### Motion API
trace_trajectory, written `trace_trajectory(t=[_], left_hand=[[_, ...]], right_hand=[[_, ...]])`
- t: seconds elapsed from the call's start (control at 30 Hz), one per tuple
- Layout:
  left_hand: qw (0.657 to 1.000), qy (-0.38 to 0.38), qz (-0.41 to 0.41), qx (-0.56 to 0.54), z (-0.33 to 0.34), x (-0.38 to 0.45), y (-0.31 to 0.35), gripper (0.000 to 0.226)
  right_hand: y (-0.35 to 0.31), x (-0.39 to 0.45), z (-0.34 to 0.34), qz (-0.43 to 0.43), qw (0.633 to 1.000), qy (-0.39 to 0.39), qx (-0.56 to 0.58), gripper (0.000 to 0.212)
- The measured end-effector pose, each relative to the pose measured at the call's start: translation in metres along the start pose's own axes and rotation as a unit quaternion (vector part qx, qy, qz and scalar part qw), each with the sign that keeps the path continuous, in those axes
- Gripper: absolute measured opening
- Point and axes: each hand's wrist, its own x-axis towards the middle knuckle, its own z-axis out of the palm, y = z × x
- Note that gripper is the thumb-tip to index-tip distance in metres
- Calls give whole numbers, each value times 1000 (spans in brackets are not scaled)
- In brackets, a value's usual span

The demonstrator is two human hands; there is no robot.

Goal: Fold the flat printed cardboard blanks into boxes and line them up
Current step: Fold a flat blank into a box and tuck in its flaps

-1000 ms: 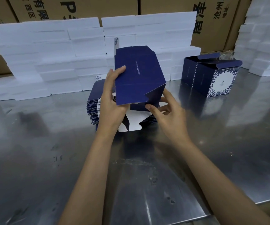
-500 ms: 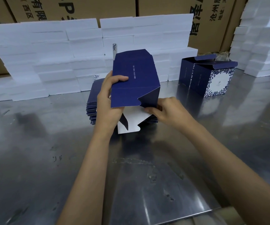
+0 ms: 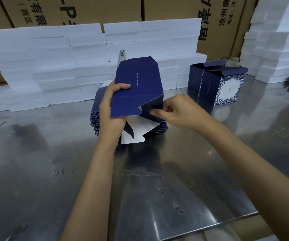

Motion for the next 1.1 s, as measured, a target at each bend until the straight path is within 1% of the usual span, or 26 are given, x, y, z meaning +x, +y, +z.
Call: trace_trajectory(t=[0.07, 0.13, 0.2, 0.3, 0.37, 0.47, 0.53, 0.63, 0.7, 0.77, 0.83, 0.93, 1.0, 1.03, 1.07, 1.1], left_hand=[[1000, 4, -5, -5, 0, 1, 1, 38], [1000, 2, -11, 1, 1, 1, 1, 40], [1000, 0, -11, -2, 1, 0, 1, 39], [999, -1, -11, -50, 4, -1, 4, 33], [998, -17, -4, -67, 7, -1, 6, 32], [998, -37, -2, -57, 18, -2, 8, 39], [996, -53, -1, -66, 30, -4, 9, 36], [993, -93, 6, -77, 53, -6, 13, 31], [990, -119, 6, -77, 69, -8, 17, 33], [987, -144, -3, -67, 85, -13, 18, 34], [986, -159, -36, -47, 98, -21, 13, 36], [979, -173, -108, -21, 107, -36, 3, 37], [971, -194, -139, -9, 109, -46, -2, 40], [969, -201, -145, 1, 109, -49, -3, 42], [968, -205, -146, 16, 108, -51, -2, 44], [967, -209, -142, 37, 107, -50, -2, 48]], right_hand=[[-4, 1, -6, -14, 1000, 22, 9, 58], [-8, 0, -9, -17, 1000, 17, 1, 60], [-9, -1, -10, -12, 1000, 9, 0, 59], [-8, -4, -14, -15, 999, 27, 21, 54], [-6, -9, -18, -19, 998, 46, 25, 54], [-1, -21, -28, -11, 997, 74, -3, 57], [7, -32, -37, 1, 996, 84, -11, 57], [25, -50, -53, 23, 996, 86, 3, 56], [37, -62, -62, 33, 994, 103, 17, 59], [47, -72, -70, 43, 993, 110, 5, 61], [57, -81, -73, 69, 994, 85, -15, 61], [68, -96, -73, 121, 992, 2, -27, 61], [72, -106, -74, 163, 986, -40, 0, 52], [72, -111, -74, 183, 981, -43, 41, 45], [74, -114, -74, 189, 978, -21, 91, 36], [75, -116, -74, 182, 973, 33, 138, 27]])
